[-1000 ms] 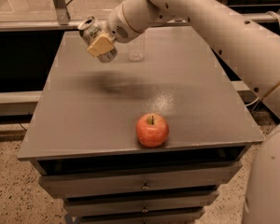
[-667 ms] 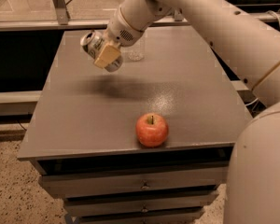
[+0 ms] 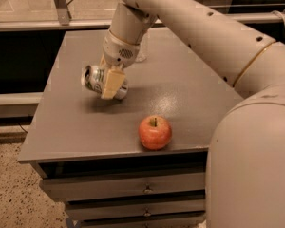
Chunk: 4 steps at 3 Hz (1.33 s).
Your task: Knock 7up can over
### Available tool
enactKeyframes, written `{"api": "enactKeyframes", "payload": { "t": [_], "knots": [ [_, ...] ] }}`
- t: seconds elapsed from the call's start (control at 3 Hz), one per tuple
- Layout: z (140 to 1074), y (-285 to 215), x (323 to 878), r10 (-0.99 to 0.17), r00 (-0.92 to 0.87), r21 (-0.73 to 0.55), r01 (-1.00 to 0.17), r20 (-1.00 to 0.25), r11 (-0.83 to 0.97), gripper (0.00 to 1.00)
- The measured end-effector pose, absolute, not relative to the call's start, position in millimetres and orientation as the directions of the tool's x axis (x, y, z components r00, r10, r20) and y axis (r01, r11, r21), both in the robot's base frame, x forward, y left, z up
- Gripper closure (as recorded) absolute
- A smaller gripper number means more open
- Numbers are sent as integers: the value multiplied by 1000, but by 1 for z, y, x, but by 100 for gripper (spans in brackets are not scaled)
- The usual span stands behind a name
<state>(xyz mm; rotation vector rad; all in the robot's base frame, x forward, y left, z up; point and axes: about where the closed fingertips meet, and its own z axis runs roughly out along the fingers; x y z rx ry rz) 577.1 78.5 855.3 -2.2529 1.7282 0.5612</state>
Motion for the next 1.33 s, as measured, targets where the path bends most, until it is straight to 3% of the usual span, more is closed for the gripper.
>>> {"api": "enactKeyframes", "payload": {
  "t": [0.33,1.0,1.33],
  "knots": [
    [849,77,567,-877,245,78,-950,-414,-302,52],
    [835,77,554,-883,285,138,-924,-372,-356,5],
    [834,65,551,-899,279,145,-928,-337,-342,0]
  ]
}}
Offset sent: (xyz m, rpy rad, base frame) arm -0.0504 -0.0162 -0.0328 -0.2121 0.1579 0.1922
